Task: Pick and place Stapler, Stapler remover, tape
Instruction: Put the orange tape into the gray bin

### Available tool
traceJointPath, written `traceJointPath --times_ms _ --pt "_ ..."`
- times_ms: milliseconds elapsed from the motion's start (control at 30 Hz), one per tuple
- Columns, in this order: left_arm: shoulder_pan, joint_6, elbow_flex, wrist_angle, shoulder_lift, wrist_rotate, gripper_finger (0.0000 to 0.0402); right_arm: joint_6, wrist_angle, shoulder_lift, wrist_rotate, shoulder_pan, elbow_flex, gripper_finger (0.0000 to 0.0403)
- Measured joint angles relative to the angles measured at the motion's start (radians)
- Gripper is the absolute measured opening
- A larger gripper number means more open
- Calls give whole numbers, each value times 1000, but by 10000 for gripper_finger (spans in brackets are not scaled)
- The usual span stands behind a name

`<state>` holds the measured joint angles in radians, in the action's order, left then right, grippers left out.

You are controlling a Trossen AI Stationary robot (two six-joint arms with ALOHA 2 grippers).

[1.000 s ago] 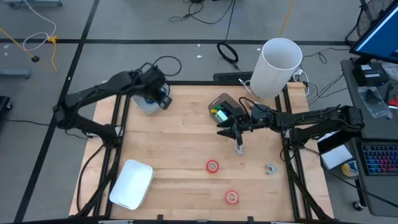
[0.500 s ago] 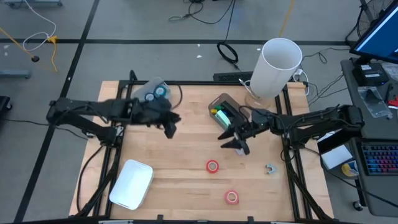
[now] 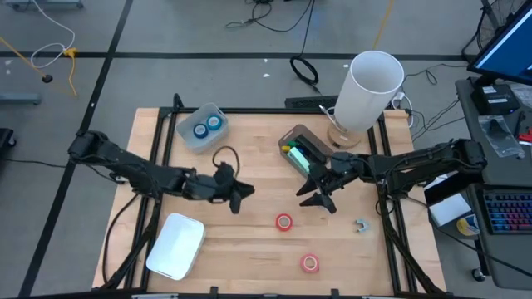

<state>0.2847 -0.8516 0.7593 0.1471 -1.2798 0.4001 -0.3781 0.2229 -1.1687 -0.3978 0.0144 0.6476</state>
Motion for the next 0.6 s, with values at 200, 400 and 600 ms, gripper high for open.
traceJointPath --times_ms 200,400,600 --pt "18 28 121 -7 -169 -15 93 0 -52 0 1 14 0 201" --pt "-6 106 411 -278 -379 -105 92 -1 -114 0 2 14 0 201" --pt "-60 113 684 -623 -568 -236 92 -2 -247 0 2 14 0 201"
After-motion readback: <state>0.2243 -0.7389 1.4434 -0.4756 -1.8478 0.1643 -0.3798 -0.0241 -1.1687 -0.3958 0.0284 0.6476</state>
